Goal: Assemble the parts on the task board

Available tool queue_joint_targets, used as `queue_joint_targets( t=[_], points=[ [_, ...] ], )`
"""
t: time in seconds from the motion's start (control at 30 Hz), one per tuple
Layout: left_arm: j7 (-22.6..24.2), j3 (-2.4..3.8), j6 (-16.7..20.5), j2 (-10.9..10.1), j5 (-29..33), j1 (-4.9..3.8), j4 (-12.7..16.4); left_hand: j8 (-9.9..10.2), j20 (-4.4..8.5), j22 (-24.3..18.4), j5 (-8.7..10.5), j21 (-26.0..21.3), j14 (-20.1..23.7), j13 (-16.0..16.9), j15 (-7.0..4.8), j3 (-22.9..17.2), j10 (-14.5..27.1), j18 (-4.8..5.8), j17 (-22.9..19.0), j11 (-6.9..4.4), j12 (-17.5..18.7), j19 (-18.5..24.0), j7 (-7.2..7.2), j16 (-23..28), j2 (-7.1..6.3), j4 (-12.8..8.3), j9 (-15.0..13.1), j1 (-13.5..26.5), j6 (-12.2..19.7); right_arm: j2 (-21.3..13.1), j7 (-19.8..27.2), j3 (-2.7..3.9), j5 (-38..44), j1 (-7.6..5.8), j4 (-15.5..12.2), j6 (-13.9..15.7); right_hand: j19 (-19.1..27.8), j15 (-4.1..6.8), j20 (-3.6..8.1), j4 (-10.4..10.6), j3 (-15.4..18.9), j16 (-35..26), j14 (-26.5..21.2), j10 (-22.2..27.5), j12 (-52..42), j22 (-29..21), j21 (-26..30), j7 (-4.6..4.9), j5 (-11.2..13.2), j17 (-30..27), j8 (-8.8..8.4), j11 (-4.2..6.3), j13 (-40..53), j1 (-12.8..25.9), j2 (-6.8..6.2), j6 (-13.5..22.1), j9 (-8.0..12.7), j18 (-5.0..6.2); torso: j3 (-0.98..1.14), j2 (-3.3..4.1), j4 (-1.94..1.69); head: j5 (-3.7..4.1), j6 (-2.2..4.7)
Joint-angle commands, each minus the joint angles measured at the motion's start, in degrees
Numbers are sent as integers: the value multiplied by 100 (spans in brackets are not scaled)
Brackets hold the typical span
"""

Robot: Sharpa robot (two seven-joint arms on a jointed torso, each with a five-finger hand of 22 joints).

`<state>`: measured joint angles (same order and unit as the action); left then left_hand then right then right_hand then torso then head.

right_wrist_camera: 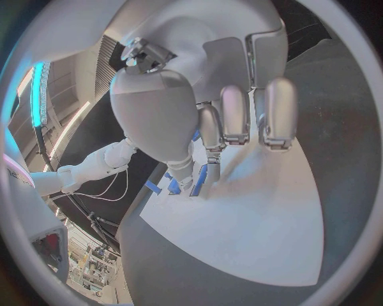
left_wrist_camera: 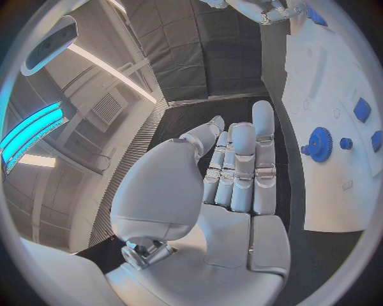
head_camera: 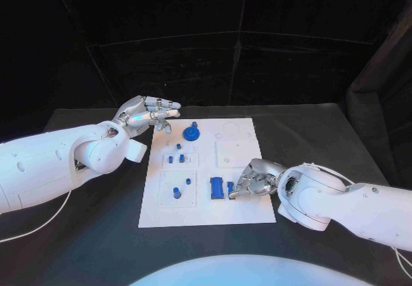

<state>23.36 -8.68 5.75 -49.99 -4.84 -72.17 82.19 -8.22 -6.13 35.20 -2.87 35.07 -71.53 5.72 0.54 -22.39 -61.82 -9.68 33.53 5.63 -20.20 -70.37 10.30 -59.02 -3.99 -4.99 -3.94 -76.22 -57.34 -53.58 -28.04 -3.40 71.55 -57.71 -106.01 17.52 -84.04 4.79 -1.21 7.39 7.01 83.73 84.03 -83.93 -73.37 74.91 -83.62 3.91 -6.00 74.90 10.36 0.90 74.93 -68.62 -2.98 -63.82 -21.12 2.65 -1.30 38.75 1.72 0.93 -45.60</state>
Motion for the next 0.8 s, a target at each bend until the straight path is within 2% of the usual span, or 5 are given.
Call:
queue_joint_targets(
  t=[0.03, 0.23, 0.4, 0.63, 0.8],
  points=[
    [29, -19, 6, 5, 18, -7, -6, -38, -15, -9, -5, -28, 44, -8, 15, 17, 46, -76, -15, 7, -25, -2, 1, 16, 39, -5, 5, -4, 47, -67, 1188, 6, -935, -38, 99, 561, 61, -74, -81, 28, 117, -155, 343, 60, 456, 159, 214, 65, 2, 309, -115, -86, 429, 44, -22, 225, 40, 52, -18, -73, 11, 24, 76],
    [53, -105, 91, 136, 211, -7, -144, -45, -22, -18, -4, -41, 73, -11, 25, 57, 62, -73, -81, 15, -46, 2, 6, 46, 23, 23, 5, 53, 57, 9, 2649, 10, -2843, -321, 892, 882, 575, -163, -176, -91, 202, -719, 154, 601, 1856, -867, 962, 171, -116, -394, -190, -184, -340, -280, 130, 466, 66, 279, -65, -239, 28, 47, 209],
    [174, -184, 90, 446, 569, 5, -580, -112, -45, -144, -3, -265, 409, -45, 41, 174, 103, -79, -486, 7, -66, 221, -32, 486, 23, 136, -4, 193, 5, 362, 3980, 12, -4915, -552, 1821, 911, 2117, -354, -306, -355, 169, -3838, -1019, 1903, 4945, -3787, 3578, 353, -271, -3518, -297, -357, -2413, -823, 497, 718, 179, 789, -95, -373, 56, 28, 419],
    [415, -204, 91, 818, 886, 72, -1191, -32, -269, -841, -13, -1381, 1229, -222, 270, 137, 177, -18, -1473, 122, 378, 1283, -31, 2528, 56, 248, 17, 202, 75, 888, 4860, 16, -5998, -638, 2744, 433, 3183, -954, -839, -611, 106, -6337, -2520, 2601, 6554, -5096, 5639, 637, -226, -4950, -615, -833, -4310, -1297, 665, 915, 510, 676, -85, -467, 72, 52, 720],
    [579, -204, 271, 1085, 1047, 137, -1603, 193, -647, -1531, -19, -2470, 2031, -230, 774, 215, 631, 161, -2114, 415, 968, 2539, 24, 3845, -22, 295, 30, 225, 257, 1334, 5176, 31, -6300, -654, 3408, 199, 3027, -1155, -1154, -846, 103, -7382, -2468, 2476, 6976, -5972, 6755, 677, -199, -5955, -657, -941, -5596, -1284, 772, 981, 928, 803, -52, -494, 79, 38, 939]
  ],
)
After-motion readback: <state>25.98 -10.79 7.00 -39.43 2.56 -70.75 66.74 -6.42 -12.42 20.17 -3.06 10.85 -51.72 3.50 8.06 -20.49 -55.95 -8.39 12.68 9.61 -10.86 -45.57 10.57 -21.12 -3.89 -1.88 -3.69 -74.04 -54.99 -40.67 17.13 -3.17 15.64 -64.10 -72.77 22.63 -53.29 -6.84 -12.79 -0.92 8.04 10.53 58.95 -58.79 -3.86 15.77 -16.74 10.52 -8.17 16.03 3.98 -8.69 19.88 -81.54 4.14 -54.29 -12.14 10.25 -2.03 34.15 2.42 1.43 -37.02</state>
